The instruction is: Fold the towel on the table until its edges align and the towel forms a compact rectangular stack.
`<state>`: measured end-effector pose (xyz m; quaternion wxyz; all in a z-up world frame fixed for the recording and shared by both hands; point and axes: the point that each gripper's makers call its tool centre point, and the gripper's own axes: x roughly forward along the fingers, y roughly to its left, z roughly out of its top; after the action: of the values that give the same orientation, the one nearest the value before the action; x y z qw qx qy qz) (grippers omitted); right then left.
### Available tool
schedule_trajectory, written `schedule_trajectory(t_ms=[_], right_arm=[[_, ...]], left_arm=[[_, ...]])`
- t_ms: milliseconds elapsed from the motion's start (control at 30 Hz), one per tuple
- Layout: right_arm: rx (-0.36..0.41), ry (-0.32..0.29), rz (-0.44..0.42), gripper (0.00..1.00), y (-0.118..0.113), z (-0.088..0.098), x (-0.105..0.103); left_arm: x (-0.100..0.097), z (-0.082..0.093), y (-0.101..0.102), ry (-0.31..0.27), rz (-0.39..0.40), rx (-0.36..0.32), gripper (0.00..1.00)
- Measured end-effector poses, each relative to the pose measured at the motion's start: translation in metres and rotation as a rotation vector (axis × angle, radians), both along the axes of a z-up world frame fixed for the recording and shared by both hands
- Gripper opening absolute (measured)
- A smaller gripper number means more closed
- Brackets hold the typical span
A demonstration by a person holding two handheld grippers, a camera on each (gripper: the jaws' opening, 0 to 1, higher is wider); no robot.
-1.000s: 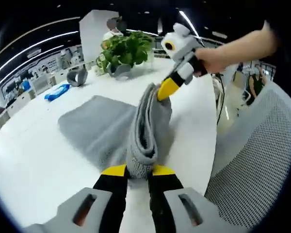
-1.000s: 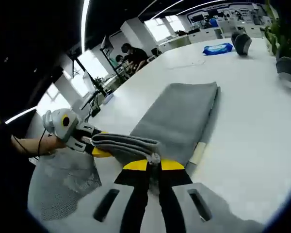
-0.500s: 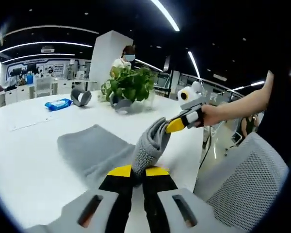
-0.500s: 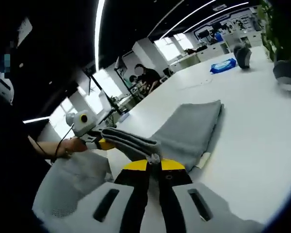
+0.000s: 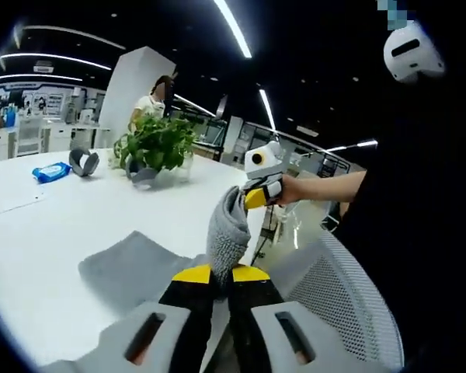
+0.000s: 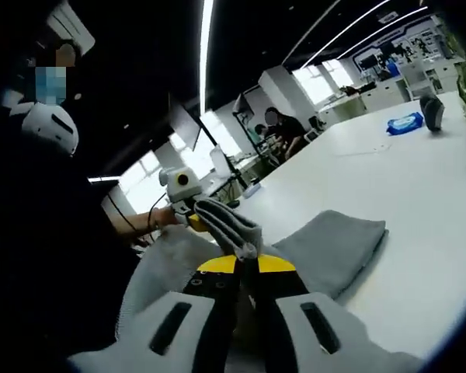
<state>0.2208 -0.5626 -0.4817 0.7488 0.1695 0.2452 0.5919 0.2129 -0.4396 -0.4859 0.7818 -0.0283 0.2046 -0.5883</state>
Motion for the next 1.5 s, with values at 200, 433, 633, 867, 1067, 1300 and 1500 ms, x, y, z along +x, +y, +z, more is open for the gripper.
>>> schedule_trajectory(t_ms=[200,433,633,867,1067,1300,1500], right_arm=[[0.002,-0.007,0.031,0.04,0.004,0.009,-0.006],[-0.050,0.137,-0.036,0.04,0.006,-0.015,0.033],[-0.099,0.258,-0.044,0.04,0.012,-0.045,0.068],[-0.136,0.318,-0.105,0.04,0.012,-0.070,0.103],[-0.258,0.288,-0.181,0.04,0.011,-0.107,0.119],[-0.457,0.026,-0.314,0.06,-0.002,-0.134,0.138],[-0.693,-0.268,-0.321,0.16,-0.015,-0.133,0.140]], left_arm=[[-0.008,0.008,0.003,0.017,-0.034,-0.017,0.06],[0.032,-0.012,0.008,0.132,0.063,-0.017,0.06],[0.068,-0.049,0.016,0.252,0.175,0.007,0.06],[0.102,-0.072,0.021,0.296,0.274,0.019,0.06],[0.117,-0.106,0.019,0.214,0.306,0.206,0.06],[0.144,-0.123,0.026,-0.027,0.388,0.363,0.11],[0.149,-0.128,0.042,-0.211,0.414,0.547,0.20]])
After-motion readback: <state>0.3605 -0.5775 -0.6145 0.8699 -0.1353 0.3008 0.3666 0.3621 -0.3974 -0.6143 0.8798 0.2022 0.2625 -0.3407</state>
